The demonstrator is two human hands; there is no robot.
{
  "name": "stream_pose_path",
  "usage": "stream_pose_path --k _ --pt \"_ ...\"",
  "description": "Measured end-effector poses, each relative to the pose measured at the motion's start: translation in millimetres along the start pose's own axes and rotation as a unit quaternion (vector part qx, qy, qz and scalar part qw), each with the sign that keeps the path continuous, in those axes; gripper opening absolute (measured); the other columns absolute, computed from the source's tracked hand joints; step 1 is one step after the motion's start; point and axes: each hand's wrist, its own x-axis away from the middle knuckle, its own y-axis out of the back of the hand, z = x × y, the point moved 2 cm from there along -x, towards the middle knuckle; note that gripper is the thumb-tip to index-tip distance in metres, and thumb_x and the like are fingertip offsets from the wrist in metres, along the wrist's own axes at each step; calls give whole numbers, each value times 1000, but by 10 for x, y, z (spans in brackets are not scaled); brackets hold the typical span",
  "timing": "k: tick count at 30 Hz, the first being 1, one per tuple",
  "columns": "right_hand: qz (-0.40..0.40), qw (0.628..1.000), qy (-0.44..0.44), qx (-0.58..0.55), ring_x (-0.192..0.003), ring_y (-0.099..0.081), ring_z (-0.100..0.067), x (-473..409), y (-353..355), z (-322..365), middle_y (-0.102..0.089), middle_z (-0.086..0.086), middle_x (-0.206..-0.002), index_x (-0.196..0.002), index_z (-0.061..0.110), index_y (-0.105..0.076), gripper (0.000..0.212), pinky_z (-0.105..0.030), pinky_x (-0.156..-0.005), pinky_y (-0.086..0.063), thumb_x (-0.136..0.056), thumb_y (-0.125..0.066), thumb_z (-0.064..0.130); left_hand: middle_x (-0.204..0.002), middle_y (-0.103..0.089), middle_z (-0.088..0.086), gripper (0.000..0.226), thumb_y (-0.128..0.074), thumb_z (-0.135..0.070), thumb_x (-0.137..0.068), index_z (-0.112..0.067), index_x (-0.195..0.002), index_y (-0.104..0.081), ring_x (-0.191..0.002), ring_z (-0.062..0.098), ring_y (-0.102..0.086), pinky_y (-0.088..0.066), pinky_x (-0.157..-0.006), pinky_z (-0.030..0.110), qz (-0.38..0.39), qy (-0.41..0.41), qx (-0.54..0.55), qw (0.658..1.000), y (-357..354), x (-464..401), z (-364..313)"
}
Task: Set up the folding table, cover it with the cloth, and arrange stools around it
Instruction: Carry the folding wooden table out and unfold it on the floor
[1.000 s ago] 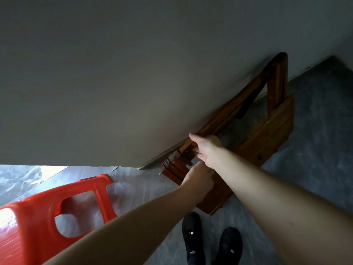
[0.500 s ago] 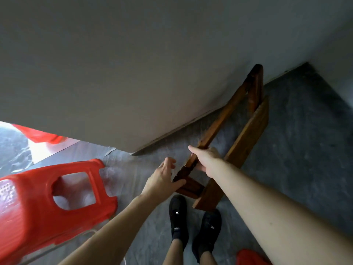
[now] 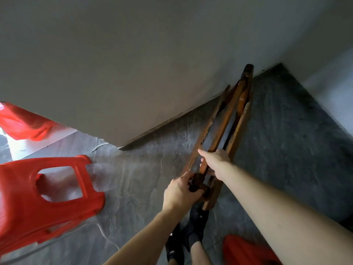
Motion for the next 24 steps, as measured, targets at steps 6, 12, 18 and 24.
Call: stream_pose_path --k 6,12,18,24 --pt "-47 997 42 51 -85 -64 -23 10 139 -140 -70 -6 -90 -93 7 -60 21 -36 -77 -56 -92 -63 27 -85 -65 -13 24 -69 -36 -70 -41 -90 -58 -80 10 -61 -54 -69 32 0 -34 56 998 -205 62 -43" --pt "-68 993 51 82 -103 -66 -29 -18 304 -311 -67 -12 -116 -116 3 -61 32 -35 -80 -56 -94 -58 26 -84 -65 -7 19 -69 -38 -68 -34 -83 -58 -85 17 -60 -54 -71 36 -1 -50 65 997 -412 145 -167" --pt "-66 994 48 78 -102 -65 -28 0 483 -434 -67 -13 -115 -118 2 -58 30 -32 -73 -52 -97 -54 24 -83 -65 -6 24 -69 -38 -68 -28 -88 -63 -81 16 -61 -56 -70 39 -7 -61 30 998 -562 258 -339" --pt "-74 995 40 -54 -73 -70 -15 -23 594 -596 -65 -19 -95 -109 -1 -56 18 -23 -51 -51 -97 -53 13 -78 -52 -12 27 -71 -36 -75 -23 -96 -59 -87 19 -52 -51 -72 39 -3 -92 -26 995 -678 391 -502"
